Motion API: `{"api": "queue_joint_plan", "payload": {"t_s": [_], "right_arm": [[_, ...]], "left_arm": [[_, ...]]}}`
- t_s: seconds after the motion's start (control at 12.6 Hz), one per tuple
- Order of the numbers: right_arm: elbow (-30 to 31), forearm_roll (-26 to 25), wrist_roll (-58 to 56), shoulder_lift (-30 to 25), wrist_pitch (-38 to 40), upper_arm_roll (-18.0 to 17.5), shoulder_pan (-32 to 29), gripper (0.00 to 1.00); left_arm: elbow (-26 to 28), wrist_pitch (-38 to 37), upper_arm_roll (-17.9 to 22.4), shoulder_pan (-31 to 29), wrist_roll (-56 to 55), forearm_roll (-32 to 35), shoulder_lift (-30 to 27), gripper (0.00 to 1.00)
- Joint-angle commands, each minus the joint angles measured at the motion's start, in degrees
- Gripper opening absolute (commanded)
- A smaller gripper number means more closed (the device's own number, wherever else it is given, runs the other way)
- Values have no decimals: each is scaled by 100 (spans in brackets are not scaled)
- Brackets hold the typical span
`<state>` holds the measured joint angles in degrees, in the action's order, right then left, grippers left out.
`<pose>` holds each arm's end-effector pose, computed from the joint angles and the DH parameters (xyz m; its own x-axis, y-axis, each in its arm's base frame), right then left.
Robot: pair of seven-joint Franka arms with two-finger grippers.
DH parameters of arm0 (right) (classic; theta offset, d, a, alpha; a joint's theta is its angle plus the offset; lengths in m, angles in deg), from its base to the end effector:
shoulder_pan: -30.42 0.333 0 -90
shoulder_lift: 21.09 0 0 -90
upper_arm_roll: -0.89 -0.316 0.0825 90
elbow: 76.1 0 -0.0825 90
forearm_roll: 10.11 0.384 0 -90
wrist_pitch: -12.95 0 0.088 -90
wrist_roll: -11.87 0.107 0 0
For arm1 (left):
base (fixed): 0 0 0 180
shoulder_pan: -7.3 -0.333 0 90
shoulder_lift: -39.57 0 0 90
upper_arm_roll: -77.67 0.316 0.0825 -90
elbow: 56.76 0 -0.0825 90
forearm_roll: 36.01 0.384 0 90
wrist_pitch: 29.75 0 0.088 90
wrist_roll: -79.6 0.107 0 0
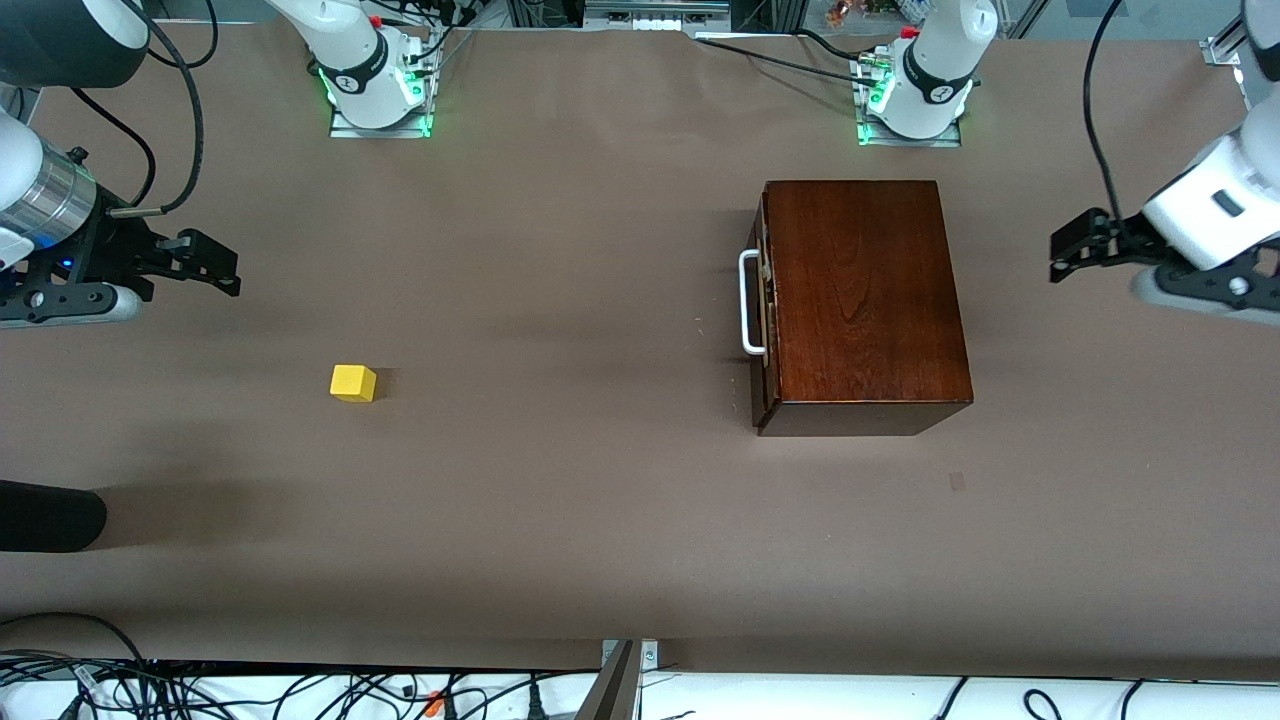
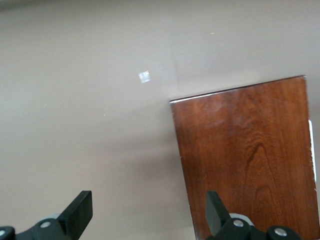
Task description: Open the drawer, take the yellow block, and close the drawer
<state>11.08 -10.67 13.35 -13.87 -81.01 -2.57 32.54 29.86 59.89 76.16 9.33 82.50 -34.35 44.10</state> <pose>0.5953 0.0550 0.5814 0.9974 0.0717 -0.0074 0.0718 -0.9974 0.0024 0.5770 -0.0320 0.6070 0.9933 -0.1119 -0.0276 -0.1126 -0.9933 -0.0255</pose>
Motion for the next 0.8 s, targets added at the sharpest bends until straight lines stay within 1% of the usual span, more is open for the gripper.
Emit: {"api": "queue_joint_plan", "payload": {"t_s": [0.0,0.08,0.72], "right_arm": [[-149,-32,54,60,114,-41,-45,100],[-157,-32,54,60,114,-41,-45,100],[-157,-32,54,51,106,-41,-45,100]], "left_arm": [[583,369,352,271,-369,-78,-435,100],[627,439,449,333,-343,-69,-488,100],[628,457,450,360,-422,-51,-532,100]]}}
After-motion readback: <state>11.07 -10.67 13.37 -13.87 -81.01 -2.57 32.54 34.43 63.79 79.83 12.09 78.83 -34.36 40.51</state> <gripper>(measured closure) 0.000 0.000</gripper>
